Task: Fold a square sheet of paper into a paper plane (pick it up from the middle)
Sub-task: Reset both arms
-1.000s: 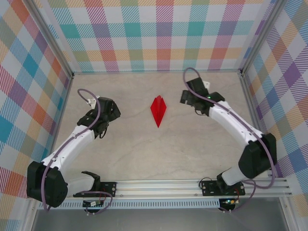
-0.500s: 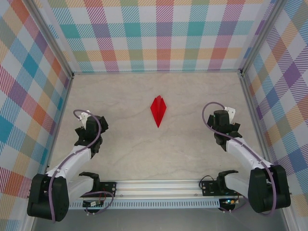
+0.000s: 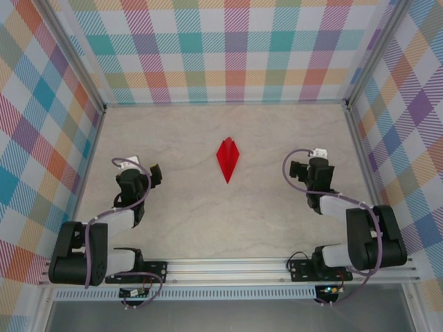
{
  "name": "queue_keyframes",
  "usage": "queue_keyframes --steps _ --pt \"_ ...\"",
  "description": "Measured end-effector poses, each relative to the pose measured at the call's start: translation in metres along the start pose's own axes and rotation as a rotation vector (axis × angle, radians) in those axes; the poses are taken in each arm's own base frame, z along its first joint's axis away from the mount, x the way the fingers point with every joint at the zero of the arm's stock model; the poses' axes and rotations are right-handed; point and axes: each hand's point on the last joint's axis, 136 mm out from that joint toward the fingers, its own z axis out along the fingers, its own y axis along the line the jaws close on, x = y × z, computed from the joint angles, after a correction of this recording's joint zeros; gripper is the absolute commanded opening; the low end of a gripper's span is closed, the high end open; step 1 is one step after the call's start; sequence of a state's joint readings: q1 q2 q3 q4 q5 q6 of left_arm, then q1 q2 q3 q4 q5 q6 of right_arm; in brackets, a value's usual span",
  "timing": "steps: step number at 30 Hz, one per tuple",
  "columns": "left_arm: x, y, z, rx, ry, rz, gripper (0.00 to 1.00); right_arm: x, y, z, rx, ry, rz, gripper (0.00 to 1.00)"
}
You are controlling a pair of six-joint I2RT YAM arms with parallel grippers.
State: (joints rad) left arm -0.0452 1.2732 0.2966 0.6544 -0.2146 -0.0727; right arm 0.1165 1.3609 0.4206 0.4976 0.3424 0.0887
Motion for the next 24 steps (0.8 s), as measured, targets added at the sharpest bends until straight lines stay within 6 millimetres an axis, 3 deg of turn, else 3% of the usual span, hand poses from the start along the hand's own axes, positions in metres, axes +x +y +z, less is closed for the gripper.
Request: queue_keyframes --steps 5,10,16,24 --pt "0.004 -0.009 0.011 0.057 -0.007 0.005 1.00 -0.015 0.008 0.006 -0.050 -0.072 -0.023 1.00" --pt "0.017 -0.014 0.023 0.085 0.027 0.013 1.00 -0.005 0.008 0.017 -0.081 -0.052 -0.022 1.00" --pt "0.027 -0.018 0.034 0.100 0.057 0.018 1.00 -0.009 0.007 0.022 -0.109 -0.078 -0.008 1.00" --pt "0.013 -0.025 0.041 0.103 0.029 0.044 1.00 -0.009 0.010 0.022 -0.131 -0.092 -0.006 1.00"
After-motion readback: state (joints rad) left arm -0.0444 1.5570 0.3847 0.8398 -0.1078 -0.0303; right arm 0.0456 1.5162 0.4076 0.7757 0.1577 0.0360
